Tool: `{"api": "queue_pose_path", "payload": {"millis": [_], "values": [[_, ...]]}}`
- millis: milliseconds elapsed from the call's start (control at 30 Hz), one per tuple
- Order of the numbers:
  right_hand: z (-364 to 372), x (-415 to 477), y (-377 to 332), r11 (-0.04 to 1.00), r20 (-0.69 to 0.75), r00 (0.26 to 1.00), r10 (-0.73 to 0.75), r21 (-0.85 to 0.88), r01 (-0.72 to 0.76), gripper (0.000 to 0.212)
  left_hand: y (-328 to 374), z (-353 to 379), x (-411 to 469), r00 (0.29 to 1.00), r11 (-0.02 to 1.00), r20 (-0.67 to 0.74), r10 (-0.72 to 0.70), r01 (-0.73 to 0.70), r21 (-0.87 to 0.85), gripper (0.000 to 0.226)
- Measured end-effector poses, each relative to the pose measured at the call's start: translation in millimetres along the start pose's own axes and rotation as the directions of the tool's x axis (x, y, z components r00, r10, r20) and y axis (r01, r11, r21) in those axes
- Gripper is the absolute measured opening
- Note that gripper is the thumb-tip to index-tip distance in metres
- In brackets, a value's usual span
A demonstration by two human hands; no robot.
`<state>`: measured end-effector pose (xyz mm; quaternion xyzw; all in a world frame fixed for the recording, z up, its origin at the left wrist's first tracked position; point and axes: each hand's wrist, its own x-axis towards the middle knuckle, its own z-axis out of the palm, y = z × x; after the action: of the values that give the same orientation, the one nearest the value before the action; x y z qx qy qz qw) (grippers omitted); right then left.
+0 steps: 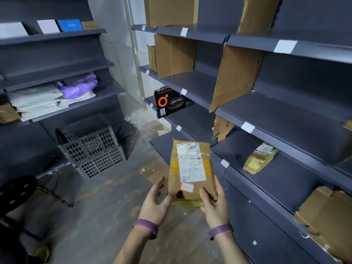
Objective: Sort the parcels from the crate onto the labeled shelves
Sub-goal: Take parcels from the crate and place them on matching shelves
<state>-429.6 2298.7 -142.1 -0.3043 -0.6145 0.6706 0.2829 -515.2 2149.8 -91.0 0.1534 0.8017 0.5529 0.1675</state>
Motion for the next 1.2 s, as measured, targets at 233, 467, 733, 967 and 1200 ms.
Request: {"api": "queue_pose_path", "payload": {"millis": [233, 467, 733, 967, 1200], "values": [[59, 58, 12, 0.999, -0.077, 0.996, 0.041, -0.013, -0.042, 0.057, -20, -25, 91, 0.995, 0.999, 0.094, -0.022, 0.024, -0.022, 0.058], [154, 109, 26, 0.995, -0.186, 0.979, 0.086, -0.024, -0.092, 0.059, -34, -95, 200, 0.977, 0.995, 0.200, -0.070, 0.084, -0.062, 0.055], [235, 169, 13, 0.980, -0.329, 0.943, -0.046, -0.197, -0.020, 0.054, -32, -130, 304, 0.948, 0.997, 0.313, -0.060, 0.070, -0.020, 0.058], [242, 249, 22, 0.993, -0.457, 0.889, -0.019, -0.113, -0.037, 0.080, -18, -96, 392, 0.919, 0.998, 0.390, -0.065, 0.056, 0.034, 0.064], [243, 326, 28, 0.991, -0.473, 0.881, 0.020, -0.109, -0.081, 0.057, -9, -72, 465, 0.918, 0.994, 0.388, -0.078, 0.040, 0.104, 0.061]]}}
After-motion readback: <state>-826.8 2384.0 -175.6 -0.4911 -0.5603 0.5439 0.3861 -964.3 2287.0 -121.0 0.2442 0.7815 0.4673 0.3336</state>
